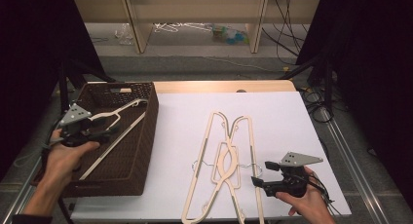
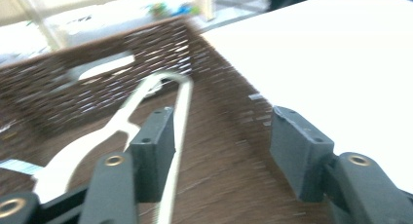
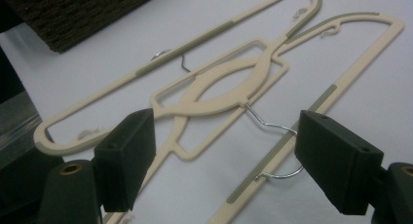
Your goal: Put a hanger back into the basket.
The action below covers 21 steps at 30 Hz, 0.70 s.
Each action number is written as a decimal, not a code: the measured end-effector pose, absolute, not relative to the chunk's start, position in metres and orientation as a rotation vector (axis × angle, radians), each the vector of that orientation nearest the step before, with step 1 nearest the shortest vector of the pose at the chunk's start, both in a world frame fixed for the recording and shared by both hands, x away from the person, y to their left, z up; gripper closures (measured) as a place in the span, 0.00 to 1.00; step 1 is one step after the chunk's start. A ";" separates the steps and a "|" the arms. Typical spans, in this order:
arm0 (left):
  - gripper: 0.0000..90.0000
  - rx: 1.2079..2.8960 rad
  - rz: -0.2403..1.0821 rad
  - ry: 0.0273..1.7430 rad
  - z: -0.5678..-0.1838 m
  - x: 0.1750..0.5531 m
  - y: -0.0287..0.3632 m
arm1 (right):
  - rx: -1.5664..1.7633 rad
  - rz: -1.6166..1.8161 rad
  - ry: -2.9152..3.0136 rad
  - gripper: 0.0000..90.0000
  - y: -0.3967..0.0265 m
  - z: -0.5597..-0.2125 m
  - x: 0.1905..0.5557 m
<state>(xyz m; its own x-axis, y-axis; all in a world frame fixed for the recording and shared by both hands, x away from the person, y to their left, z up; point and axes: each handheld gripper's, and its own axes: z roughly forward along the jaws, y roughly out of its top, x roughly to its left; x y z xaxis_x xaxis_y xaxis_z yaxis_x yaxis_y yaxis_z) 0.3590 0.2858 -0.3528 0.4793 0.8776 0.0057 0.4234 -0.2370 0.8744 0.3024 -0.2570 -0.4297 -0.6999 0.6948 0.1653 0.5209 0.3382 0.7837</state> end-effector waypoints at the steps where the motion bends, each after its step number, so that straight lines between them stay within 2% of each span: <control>1: 0.44 1.857 0.639 1.042 -0.352 0.355 0.280 | 1.105 1.313 2.384 0.26 -0.255 -0.431 0.302; 10: 0.31 1.803 0.570 0.886 -0.356 0.318 0.232 | 1.167 1.316 2.296 0.26 -0.258 -0.437 0.301; 11: 0.25 1.795 0.564 0.869 -0.359 0.313 0.223 | 1.171 1.329 2.275 0.25 -0.259 -0.438 0.301; 18: 0.22 1.855 0.568 0.875 -0.378 0.288 0.194 | 1.166 1.324 2.290 0.25 -0.258 -0.440 0.300; 21: 0.23 1.842 0.522 0.867 -0.388 0.277 0.181 | 1.153 1.319 2.287 0.25 -0.257 -0.440 0.299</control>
<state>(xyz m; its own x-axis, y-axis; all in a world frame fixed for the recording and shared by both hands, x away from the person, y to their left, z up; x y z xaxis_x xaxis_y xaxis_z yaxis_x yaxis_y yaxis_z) 0.2767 0.1815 -0.3884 0.6505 0.7589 -0.0281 0.3306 -0.2497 0.9101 0.2991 -0.2570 -0.4398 -0.6513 0.7426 0.1557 0.5065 0.2728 0.8180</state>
